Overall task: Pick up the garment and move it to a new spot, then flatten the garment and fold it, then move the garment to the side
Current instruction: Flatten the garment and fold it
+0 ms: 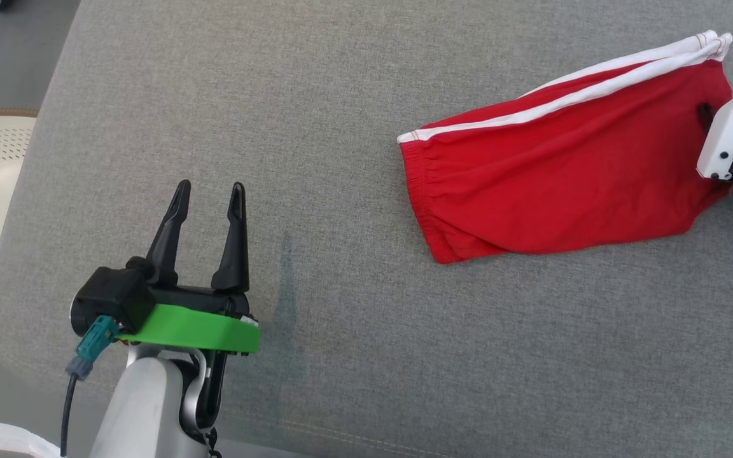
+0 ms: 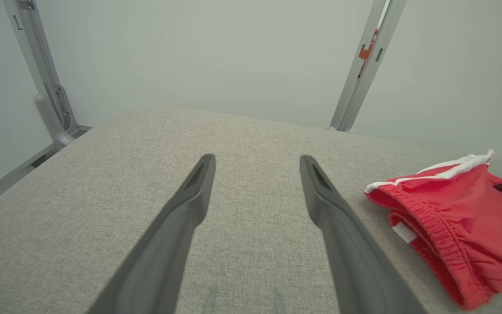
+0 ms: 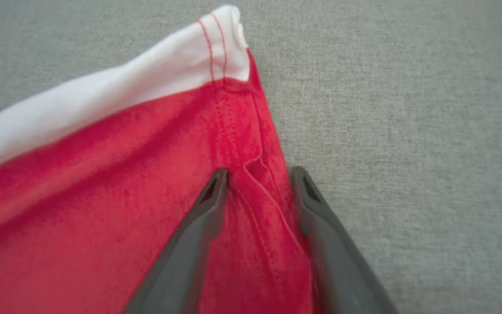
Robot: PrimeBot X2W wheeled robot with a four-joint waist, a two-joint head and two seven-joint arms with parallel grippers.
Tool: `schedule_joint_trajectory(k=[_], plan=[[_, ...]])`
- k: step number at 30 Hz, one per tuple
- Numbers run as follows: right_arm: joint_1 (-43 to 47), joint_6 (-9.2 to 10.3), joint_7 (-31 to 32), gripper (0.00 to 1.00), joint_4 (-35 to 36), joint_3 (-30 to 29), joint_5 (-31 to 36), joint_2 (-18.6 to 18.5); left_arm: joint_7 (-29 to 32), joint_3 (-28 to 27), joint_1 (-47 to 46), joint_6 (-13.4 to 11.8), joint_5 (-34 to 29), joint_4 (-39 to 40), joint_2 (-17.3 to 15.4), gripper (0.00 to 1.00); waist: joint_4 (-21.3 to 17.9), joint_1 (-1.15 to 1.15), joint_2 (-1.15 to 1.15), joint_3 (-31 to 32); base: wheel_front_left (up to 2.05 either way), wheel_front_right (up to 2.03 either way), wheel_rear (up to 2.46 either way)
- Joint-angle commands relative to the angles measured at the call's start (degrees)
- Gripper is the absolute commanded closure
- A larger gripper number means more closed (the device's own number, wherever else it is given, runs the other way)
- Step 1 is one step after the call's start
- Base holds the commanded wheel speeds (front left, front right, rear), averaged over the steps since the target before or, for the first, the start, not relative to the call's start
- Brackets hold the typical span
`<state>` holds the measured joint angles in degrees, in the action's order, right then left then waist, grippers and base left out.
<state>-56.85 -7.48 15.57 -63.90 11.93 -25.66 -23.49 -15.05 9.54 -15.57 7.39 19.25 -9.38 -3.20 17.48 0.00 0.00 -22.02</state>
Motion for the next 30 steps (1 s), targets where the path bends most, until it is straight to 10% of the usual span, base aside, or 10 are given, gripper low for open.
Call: schedule_joint_trajectory(k=[1, 30], plan=[[3.31, 0.03, 1.34, 1.00, -1.56, 0.58, -0.66, 0.69, -0.14, -0.02, -0.29, 0.13, 0.43, -0.09, -0.12, 0.00, -0.15, 0.00, 0.00, 0.08, 0.00, 0.00, 0.00], [9.03, 0.05, -14.07, 1.00, 6.40, -3.98, 5.66, -5.65, -0.14, 0.53, 4.30, 0.13, 0.71, -2.81, -2.17, 0.00, -8.39, 0.00, 0.00, 10.79, 0.00, 0.00, 0.00]])
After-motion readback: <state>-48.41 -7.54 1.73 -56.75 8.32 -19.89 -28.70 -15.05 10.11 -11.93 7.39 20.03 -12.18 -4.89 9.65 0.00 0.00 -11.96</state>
